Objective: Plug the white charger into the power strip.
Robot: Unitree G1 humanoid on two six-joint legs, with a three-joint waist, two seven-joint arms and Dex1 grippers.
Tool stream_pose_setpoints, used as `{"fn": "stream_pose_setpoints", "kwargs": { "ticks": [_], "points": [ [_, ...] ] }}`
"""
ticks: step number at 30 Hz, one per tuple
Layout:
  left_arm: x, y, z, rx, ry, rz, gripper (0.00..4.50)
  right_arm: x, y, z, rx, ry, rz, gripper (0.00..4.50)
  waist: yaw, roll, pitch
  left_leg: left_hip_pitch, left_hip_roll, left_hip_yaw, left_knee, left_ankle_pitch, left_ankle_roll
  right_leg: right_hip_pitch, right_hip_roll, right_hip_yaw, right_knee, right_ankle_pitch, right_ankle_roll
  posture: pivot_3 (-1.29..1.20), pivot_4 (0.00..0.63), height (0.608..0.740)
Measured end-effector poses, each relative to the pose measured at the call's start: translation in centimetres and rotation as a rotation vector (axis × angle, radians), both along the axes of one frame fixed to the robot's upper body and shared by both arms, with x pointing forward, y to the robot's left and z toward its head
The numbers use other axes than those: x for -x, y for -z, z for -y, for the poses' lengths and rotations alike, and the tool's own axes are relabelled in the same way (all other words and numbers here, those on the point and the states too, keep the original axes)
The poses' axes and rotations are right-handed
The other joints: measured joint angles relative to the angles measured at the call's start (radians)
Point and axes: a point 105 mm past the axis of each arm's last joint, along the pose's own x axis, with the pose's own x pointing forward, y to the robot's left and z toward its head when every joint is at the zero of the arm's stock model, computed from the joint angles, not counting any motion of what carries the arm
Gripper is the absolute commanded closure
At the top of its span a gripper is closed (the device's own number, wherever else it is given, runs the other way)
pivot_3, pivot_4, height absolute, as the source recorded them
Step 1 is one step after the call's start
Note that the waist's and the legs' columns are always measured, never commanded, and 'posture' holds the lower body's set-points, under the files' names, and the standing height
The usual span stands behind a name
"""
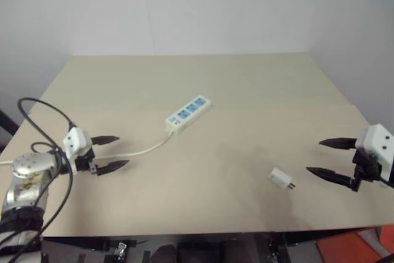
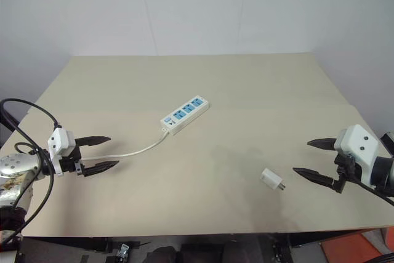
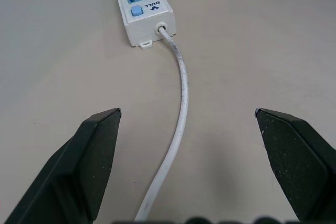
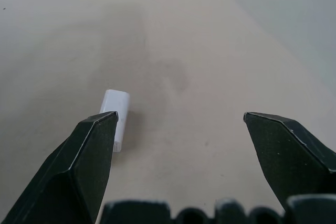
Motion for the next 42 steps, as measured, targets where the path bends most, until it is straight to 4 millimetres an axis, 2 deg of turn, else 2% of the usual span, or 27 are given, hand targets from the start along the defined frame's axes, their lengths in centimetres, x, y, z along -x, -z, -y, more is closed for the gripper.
{"fn": "stream_pose_setpoints", "kwargs": {
  "ticks": [11,14,16,21,24,30,35,38,42],
  "points": [
    [-0.1,0.2,-0.2,0.004,-0.013,-0.007,0.02,0.6,0.3,0.2,0.003,-0.015,-0.019,0.00,0.000,0.000,0.000,0.001,0.000,0.001,0.000,0.000,0.000,0.000,0.000,0.001,0.000,0.000,0.000,0.00,0.150,0.740],
    [-1.2,0.2,0.0,0.019,-0.054,0.025,0.02,0.5,0.5,0.4,0.014,0.004,-0.017,0.00,0.003,0.000,0.000,0.002,0.000,0.001,0.000,0.000,0.000,0.001,0.000,0.001,0.000,0.000,0.000,0.00,0.150,0.740],
    [-2.6,0.0,0.8,0.050,-0.085,0.066,0.02,0.4,0.4,0.5,0.023,0.017,-0.008,0.00,0.012,0.000,0.000,0.002,-0.001,0.001,0.000,0.000,0.000,0.002,0.000,0.001,0.000,0.000,0.000,0.00,0.150,0.740],
    [-6.5,0.7,5.2,0.132,-0.114,0.099,0.02,-0.3,0.4,-0.6,0.004,0.015,0.020,0.00,0.022,-0.001,0.000,0.003,-0.002,0.001,0.000,0.000,0.000,0.003,0.000,0.001,0.000,0.001,0.001,0.00,0.150,0.740],
    [-8.6,1.2,7.8,0.184,-0.142,0.098,0.02,-0.8,0.7,-2.1,-0.030,0.013,0.041,0.00,0.021,-0.003,0.001,0.002,-0.002,0.002,0.000,0.000,0.000,0.001,0.000,0.002,0.000,0.001,0.001,0.00,0.150,0.740],
    [-10.9,1.0,11.7,0.240,-0.138,0.079,0.02,-2.1,0.9,-5.7,-0.097,0.008,0.105,0.00,0.013,-0.003,0.001,0.000,-0.003,0.003,0.001,0.000,0.000,0.000,0.000,0.003,0.000,0.001,0.002,0.00,0.150,0.740],
    [-11.4,1.6,12.2,0.226,-0.161,0.062,0.02,-2.6,0.9,-6.7,-0.121,0.037,0.128,0.00,0.011,-0.003,0.001,0.000,-0.003,0.003,0.001,0.000,0.000,-0.001,0.000,0.003,-0.001,0.001,0.002,0.00,0.150,0.740],
    [-11.6,2.5,12.6,0.213,-0.188,0.037,0.02,-2.5,1.3,-7.9,-0.148,0.038,0.126,0.00,0.013,-0.003,0.001,0.000,-0.003,0.003,0.001,0.000,0.000,0.000,0.000,0.003,0.000,0.001,0.002,0.00,0.150,0.740],
    [-11.5,3.5,13.2,0.189,-0.196,0.005,0.02,-2.5,1.1,-8.4,-0.154,0.040,0.140,0.00,0.013,-0.003,0.001,0.000,-0.003,0.003,0.001,0.000,0.000,0.000,0.000,0.003,0.000,0.001,0.002,0.00,0.150,0.740]
  ]
}}
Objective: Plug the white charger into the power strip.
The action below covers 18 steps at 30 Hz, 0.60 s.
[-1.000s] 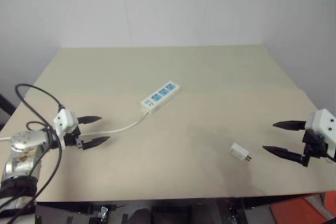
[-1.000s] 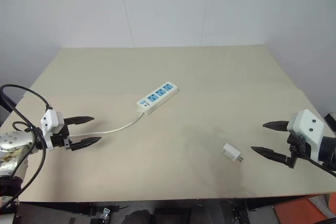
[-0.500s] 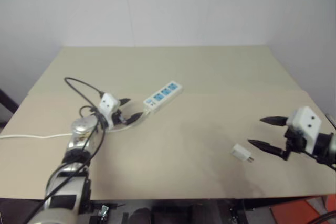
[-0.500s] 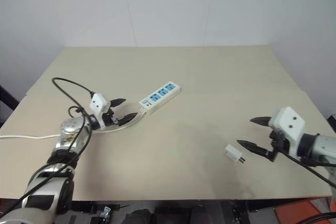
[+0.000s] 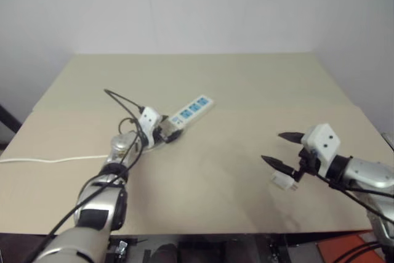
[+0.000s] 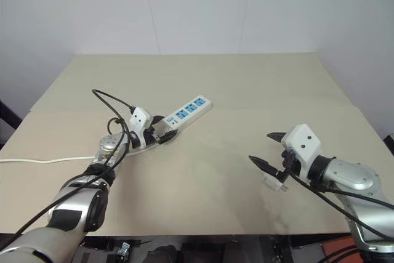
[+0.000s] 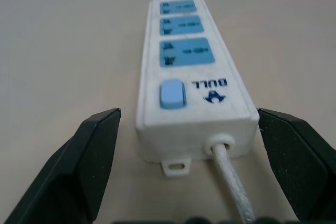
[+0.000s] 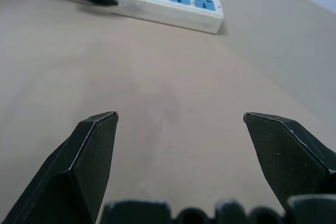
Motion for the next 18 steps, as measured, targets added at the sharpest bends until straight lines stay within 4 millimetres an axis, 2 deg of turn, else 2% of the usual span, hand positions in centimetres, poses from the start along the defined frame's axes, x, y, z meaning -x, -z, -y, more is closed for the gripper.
{"fn": "stream_pose_setpoints", "kwargs": {
  "ticks": [8,18],
  "points": [
    [-0.4,-0.2,1.4,0.029,-0.003,-0.004,0.02,-0.3,-0.1,0.0,-0.003,0.023,0.004,0.00,0.001,0.000,0.000,0.000,0.000,0.000,0.000,0.000,0.000,0.000,0.000,0.000,0.000,0.000,0.000,0.00,0.150,0.740],
    [-0.8,0.0,2.1,0.001,-0.030,-0.009,0.02,-0.4,0.2,-0.1,-0.008,0.034,-0.002,0.00,0.010,0.000,0.000,0.001,0.000,0.000,0.000,0.000,0.000,0.001,0.000,0.000,0.000,0.000,0.000,0.00,0.150,0.740]
  ]
}}
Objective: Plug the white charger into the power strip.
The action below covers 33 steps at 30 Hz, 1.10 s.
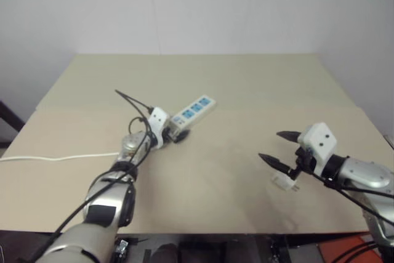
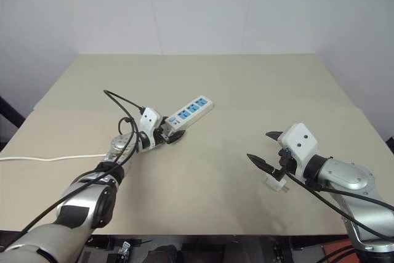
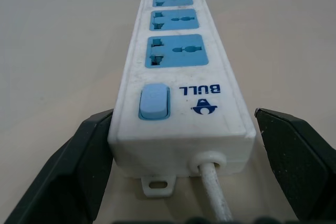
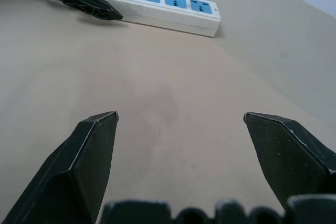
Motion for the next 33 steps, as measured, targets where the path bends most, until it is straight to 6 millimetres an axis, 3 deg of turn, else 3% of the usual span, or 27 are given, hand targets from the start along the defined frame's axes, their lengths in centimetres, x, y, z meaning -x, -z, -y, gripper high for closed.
{"fn": "stream_pose_setpoints", "kwargs": {
  "ticks": [2,7,14,20,33],
  "points": [
    [-0.1,0.0,0.0,0.001,-0.010,-0.001,0.02,0.0,0.0,0.0,0.000,0.004,0.002,0.00,0.001,0.000,0.000,0.000,0.000,0.000,0.000,0.000,0.000,0.000,0.000,0.000,0.000,0.000,0.000,0.00,0.150,0.740],
    [-0.1,0.1,0.1,0.023,-0.025,-0.008,1.21,-0.1,0.0,0.1,0.000,0.012,0.004,0.00,0.001,0.000,0.000,0.001,0.000,0.000,0.000,0.000,0.000,0.001,0.000,0.000,0.000,0.000,0.000,0.00,0.150,0.740],
    [-0.2,0.1,0.0,0.055,-0.036,-0.024,1.23,-0.1,0.1,0.1,-0.003,0.015,-0.003,0.00,0.001,0.000,0.000,0.002,0.000,0.000,0.000,0.000,0.000,0.002,0.000,0.000,0.000,0.000,0.000,0.00,0.150,0.740],
    [0.5,0.1,0.4,0.045,0.054,-0.024,1.23,0.0,0.2,0.0,-0.002,0.011,-0.007,0.00,0.000,0.000,0.000,0.001,0.000,0.000,0.000,0.000,0.000,0.001,0.000,0.000,0.000,0.000,0.000,0.00,0.150,0.740],
    [5.9,-0.2,-2.8,-0.110,0.500,-0.019,1.23,1.2,0.7,0.3,0.115,-0.070,-0.132,0.00,-0.023,0.000,0.000,-0.001,0.000,0.000,0.000,0.000,0.000,-0.001,0.000,0.000,0.000,0.000,0.000,0.00,0.150,0.740]
  ]
}}
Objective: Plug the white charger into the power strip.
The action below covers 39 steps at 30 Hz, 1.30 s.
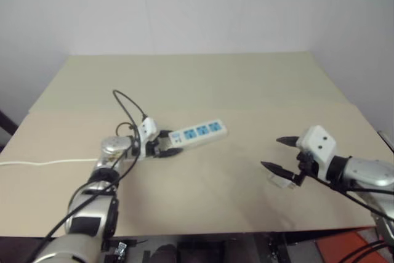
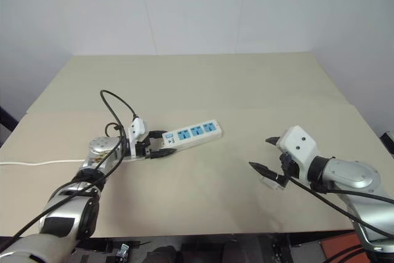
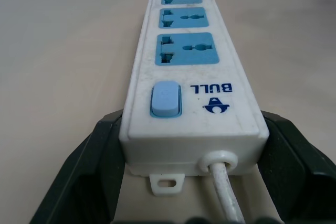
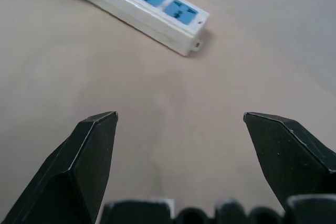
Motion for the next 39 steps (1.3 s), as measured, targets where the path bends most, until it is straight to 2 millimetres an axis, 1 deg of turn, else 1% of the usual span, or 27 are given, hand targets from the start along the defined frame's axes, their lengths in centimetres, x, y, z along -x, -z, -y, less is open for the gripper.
{"fn": "stream_pose_setpoints", "kwargs": {
  "ticks": [3,5,7,9,12,17,20,26,30,35,39],
  "points": [
    [1.3,-0.1,-0.4,-0.034,0.084,0.014,1.23,0.5,0.2,0.3,0.049,-0.017,-0.079,0.00,0.000,0.000,0.000,0.000,0.000,0.000,0.000,0.000,0.000,0.000,0.000,0.000,0.000,0.000,0.000,0.00,0.150,0.740],
    [2.1,0.0,-0.3,-0.028,0.120,0.002,1.23,0.7,-0.1,0.3,0.125,-0.023,-0.117,0.00,0.000,0.001,0.000,-0.001,0.001,0.000,0.000,0.000,0.000,-0.001,0.000,0.000,0.000,0.000,0.000,0.00,0.150,0.740],
    [2.6,0.1,-0.2,-0.018,0.144,-0.008,1.23,1.2,-0.9,-0.3,0.197,-0.048,-0.137,0.00,0.000,0.001,0.000,-0.001,0.001,-0.001,0.000,0.000,0.000,-0.001,0.001,0.000,0.000,0.000,0.000,0.00,0.150,0.740],
    [3.0,0.2,0.0,-0.028,0.164,-0.010,1.23,1.6,-1.5,-1.1,0.264,-0.061,-0.197,0.00,0.000,0.001,0.000,-0.001,0.002,-0.001,0.000,0.000,0.000,-0.001,0.001,0.000,-0.001,0.000,0.000,0.00,0.150,0.740],
    [3.6,0.5,0.2,-0.039,0.187,-0.009,1.23,1.6,-2.0,-1.8,0.275,-0.027,-0.300,0.00,0.001,0.000,0.000,-0.002,0.002,-0.002,0.000,0.000,0.000,-0.001,0.001,0.000,-0.002,0.001,-0.001,0.00,0.150,0.740],
    [4.1,0.8,0.5,-0.021,0.197,-0.021,1.23,1.3,-0.8,-2.4,0.290,0.031,-0.479,0.00,0.006,0.000,0.000,-0.005,0.002,-0.002,0.000,0.000,0.000,-0.005,0.000,-0.001,-0.001,0.001,-0.001,0.00,0.150,0.740],
    [4.2,0.6,0.7,-0.022,0.205,-0.021,1.23,0.3,0.2,-2.4,0.310,0.087,-0.543,0.00,0.006,0.001,0.000,-0.007,0.001,-0.002,0.000,0.000,0.000,-0.007,0.000,0.000,-0.001,0.001,-0.001,0.00,0.150,0.740],
    [4.3,0.5,0.9,-0.024,0.212,-0.015,1.23,-1.4,1.7,-1.8,0.390,0.175,-0.583,0.00,0.006,0.001,-0.001,-0.013,0.001,-0.001,0.001,0.000,0.000,-0.016,0.000,0.001,0.001,0.001,-0.002,0.00,0.150,0.740],
    [4.4,0.5,0.9,-0.025,0.209,-0.009,1.23,-2.0,2.4,-1.0,0.422,0.223,-0.609,0.00,0.006,0.001,-0.001,-0.013,0.001,0.000,0.001,0.000,0.000,-0.017,0.000,0.001,0.001,0.002,-0.002,0.00,0.150,0.740],
    [4.5,0.8,0.8,-0.024,0.199,-0.014,1.23,-2.0,3.0,-0.5,0.464,0.235,-0.639,0.00,0.004,0.002,-0.001,-0.013,0.001,0.000,0.001,0.000,0.000,-0.017,0.000,0.001,0.001,0.002,-0.002,0.00,0.150,0.740],
    [4.5,0.7,0.7,-0.028,0.197,-0.010,1.23,-1.8,3.4,-0.6,0.472,0.231,-0.654,0.00,0.001,0.002,-0.001,-0.013,0.001,0.000,0.001,0.000,0.000,-0.017,0.000,0.001,0.001,0.002,-0.002,0.00,0.150,0.740]
  ]
}}
